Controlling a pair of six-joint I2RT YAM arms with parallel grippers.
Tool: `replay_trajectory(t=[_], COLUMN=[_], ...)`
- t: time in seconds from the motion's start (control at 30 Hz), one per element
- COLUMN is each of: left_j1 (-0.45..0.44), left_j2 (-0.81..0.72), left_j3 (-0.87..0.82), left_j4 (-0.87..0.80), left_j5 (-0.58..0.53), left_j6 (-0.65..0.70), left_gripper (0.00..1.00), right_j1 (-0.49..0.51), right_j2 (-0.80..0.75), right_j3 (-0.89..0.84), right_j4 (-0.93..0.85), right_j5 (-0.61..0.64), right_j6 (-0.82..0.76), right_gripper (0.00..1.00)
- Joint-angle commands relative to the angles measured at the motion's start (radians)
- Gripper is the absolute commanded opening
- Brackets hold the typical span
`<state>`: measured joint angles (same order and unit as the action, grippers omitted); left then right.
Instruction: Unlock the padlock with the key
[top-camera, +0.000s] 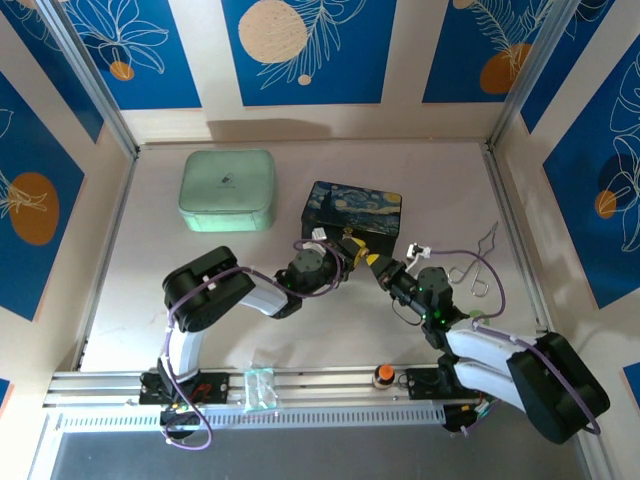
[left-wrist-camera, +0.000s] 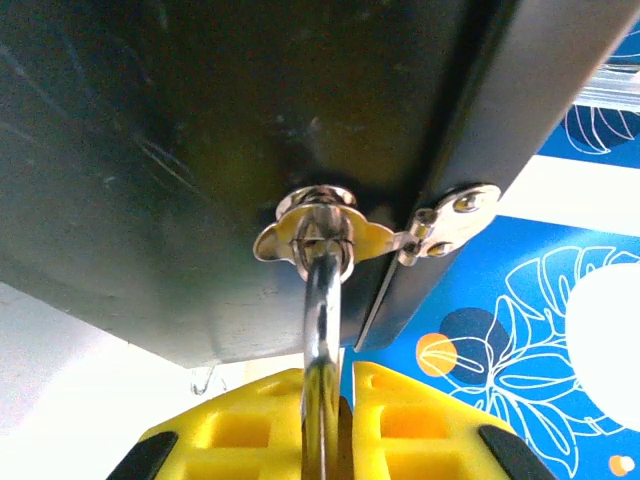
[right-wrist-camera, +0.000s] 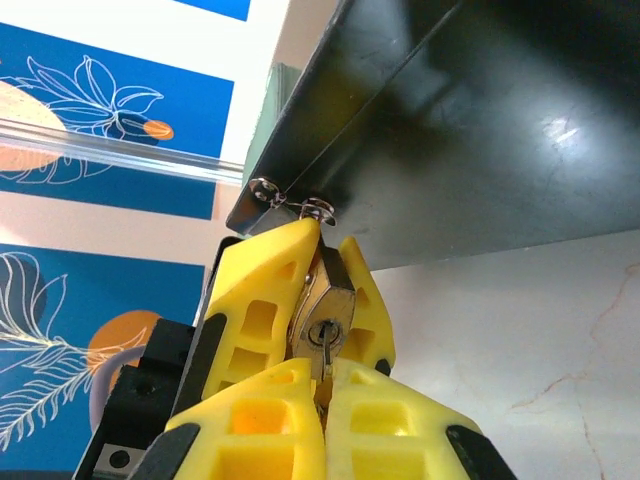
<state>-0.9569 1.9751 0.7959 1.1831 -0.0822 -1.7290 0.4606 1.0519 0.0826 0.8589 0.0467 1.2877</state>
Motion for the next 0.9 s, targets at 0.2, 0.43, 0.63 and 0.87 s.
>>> replay_trajectory(t=[0.2, 0.43, 0.63, 0.87], left_j1=[-0.013, -0.016, -0.022, -0.036], left_j2=[-0.024, -0.012, -0.035, -0.051], left_j3=[0.011, 0.027, 0.025, 0.037], left_j4=[0.167, 0.180, 0.113, 0.072], left_j5=[0.054, 0.063, 0.058, 0.041], left_j6=[-0.033, -0.038, 0.007, 0.065], left_gripper=[0.00, 0.00, 0.00, 0.00], right_j1=[-0.143, -0.195, -0.182, -0.132], right_j2=[0.042, -0.007, -0.036, -0.032], right_j3=[-0.007, 0.024, 0.030, 0.035], right_j4=[0.070, -0.079, -0.113, -0.111], right_j5=[-0.149, -0.215, -0.206, -0.145], right_j6=[0.054, 0.040, 0.036, 0.055], right_gripper=[0.00, 0.00, 0.00, 0.00])
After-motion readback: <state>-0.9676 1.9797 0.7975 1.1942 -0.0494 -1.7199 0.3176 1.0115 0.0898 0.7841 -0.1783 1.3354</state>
